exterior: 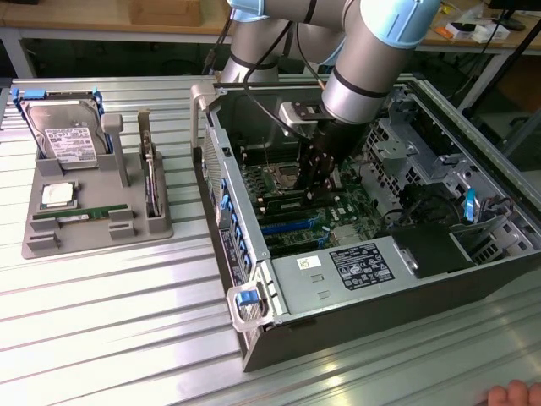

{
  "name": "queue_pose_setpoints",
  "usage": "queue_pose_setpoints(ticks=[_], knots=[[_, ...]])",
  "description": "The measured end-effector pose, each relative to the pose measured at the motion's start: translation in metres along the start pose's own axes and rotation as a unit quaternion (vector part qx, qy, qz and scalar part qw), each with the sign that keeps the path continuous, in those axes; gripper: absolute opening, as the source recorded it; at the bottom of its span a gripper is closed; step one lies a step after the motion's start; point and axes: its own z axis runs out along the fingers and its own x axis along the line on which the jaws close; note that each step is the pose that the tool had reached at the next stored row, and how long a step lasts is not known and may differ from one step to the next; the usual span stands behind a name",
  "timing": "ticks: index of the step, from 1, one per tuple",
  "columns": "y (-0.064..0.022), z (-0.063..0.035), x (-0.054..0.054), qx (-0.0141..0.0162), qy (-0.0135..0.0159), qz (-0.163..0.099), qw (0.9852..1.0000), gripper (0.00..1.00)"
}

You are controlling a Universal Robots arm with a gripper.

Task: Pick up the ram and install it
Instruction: 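Press down the ram until it locks into place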

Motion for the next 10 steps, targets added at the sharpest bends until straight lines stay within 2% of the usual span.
queue_pose_setpoints(ticks=[2,7,10], knots=[[0.0000,-0.0001,0.0000,0.0000,0.0001,0.000,1.0000,0.38],[0.0008,-0.0086,-0.0001,0.0000,-0.0002,0.000,1.0000,0.38],[0.0008,-0.0090,-0.0001,0.0000,-0.0002,0.000,1.0000,0.38]])
